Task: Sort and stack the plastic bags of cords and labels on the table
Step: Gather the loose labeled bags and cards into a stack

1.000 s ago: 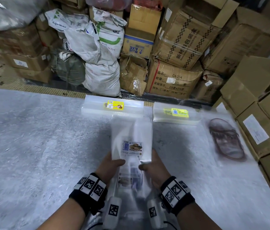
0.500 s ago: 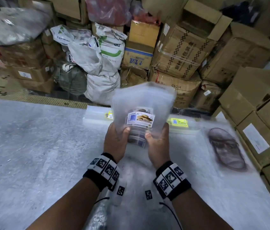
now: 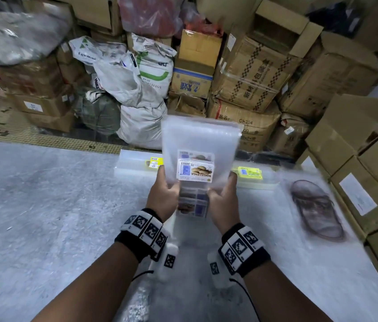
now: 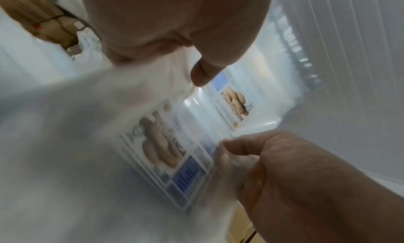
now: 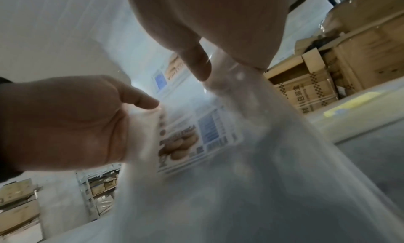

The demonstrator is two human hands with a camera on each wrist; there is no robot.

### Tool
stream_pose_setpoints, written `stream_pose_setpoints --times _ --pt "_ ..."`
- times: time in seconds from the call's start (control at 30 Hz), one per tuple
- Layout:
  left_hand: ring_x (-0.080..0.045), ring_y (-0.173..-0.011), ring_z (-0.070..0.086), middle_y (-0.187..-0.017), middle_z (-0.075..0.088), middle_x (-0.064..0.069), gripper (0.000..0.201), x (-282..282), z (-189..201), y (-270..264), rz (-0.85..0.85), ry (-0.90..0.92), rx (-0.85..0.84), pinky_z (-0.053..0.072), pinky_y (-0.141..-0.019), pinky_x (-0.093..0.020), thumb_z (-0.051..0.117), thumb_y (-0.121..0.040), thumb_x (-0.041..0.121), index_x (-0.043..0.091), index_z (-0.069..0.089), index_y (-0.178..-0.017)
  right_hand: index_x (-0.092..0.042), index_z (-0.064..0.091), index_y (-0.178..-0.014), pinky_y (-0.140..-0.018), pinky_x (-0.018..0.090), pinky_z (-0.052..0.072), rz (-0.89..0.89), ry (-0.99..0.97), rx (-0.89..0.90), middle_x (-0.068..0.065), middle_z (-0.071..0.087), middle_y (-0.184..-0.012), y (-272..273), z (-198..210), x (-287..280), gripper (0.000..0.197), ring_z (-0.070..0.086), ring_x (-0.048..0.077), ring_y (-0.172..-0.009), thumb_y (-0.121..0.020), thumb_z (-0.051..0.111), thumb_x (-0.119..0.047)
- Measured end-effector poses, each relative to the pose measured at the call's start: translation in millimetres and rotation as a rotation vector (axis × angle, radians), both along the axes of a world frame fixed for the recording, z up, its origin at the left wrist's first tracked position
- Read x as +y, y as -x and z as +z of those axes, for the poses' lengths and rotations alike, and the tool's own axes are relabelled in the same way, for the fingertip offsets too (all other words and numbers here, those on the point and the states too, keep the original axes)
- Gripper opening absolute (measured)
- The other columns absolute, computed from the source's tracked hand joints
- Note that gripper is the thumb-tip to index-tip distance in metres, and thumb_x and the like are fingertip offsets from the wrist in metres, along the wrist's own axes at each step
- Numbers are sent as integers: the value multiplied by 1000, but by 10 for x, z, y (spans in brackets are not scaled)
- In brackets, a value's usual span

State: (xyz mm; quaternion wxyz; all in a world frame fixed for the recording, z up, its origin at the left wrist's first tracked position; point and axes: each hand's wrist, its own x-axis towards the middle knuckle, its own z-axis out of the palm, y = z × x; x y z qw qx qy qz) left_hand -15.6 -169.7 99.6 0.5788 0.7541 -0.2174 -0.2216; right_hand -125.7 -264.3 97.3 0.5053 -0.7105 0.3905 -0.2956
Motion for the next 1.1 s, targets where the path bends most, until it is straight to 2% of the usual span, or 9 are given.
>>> stream_pose_setpoints --times 0.07,0.17,0.37,0.43,0.53,0.63,0.87,1.03,1.1 --pt "-16 -89 69 -94 72 10 41 16 -9 -66 -37 15 22 53 -92 -40 62 -83 13 27 51 -120 -27 34 -121 -61 30 57 18 -20 32 0 60 -94 -16 -4 -46 43 65 14 -75 -94 48 4" --pt "-31 -95 69 -100 74 -4 43 12 -45 -115 -66 48 88 55 -88 -51 56 -78 -3 17 58 -117 -17 40 -116 -56 20 52 35 -65 34 6 61 -102 -40 -54 -64 32 64 14 -78 -94 49 4" --pt "0 -66 65 -95 64 -12 29 5 125 24 32 267 114 51 -57 -15 42 -95 -8 -3 50 -122 -22 35 -123 -67 21 54 16 -39 -143 0 63 -104 -143 23 36 35 66 11 -82 -98 44 1" --pt "5 -69 64 -95 62 -3 27 -14 162 58 90 325 114 49 -63 -12 41 -97 -7 -4 50 -122 -27 32 -122 -79 33 56 5 -24 -186 1 62 -109 -178 36 79 32 66 17 -92 -101 43 -5" --pt "-7 -77 67 -93 61 1 24 -53 125 80 169 304 168 55 -74 -34 52 -93 7 19 47 -112 -30 29 -122 -87 44 56 10 -40 -165 3 60 -114 -206 -10 127 33 64 19 -95 -102 43 -8" --pt "-32 -84 69 -94 68 -7 28 -42 25 88 206 245 225 56 -79 -56 53 -74 24 38 50 -99 -25 27 -129 -74 26 56 48 -62 -112 9 58 -123 -179 -90 115 37 63 10 -89 -102 42 -5" --pt "-23 -88 64 -94 65 4 29 -30 100 197 239 184 -1 54 -83 -50 42 -79 33 30 51 -106 -23 32 -124 -81 49 59 -2 2 -73 11 60 -113 -181 -38 105 31 67 26 -91 -102 39 -3" --pt "-22 -100 63 -113 65 0 50 -45 173 199 220 214 -42 51 -92 -42 45 -83 33 27 43 -133 -13 34 -130 -76 27 52 -61 72 -123 1 59 -110 -179 -3 46 32 62 15 -88 -101 41 -2" --pt "-22 -96 64 -106 67 3 43 -44 144 147 197 186 -69 53 -89 -44 48 -79 37 34 49 -122 -17 33 -126 -72 27 54 -48 37 -105 -2 58 -103 -164 -21 29 32 62 13 -84 -100 43 0"
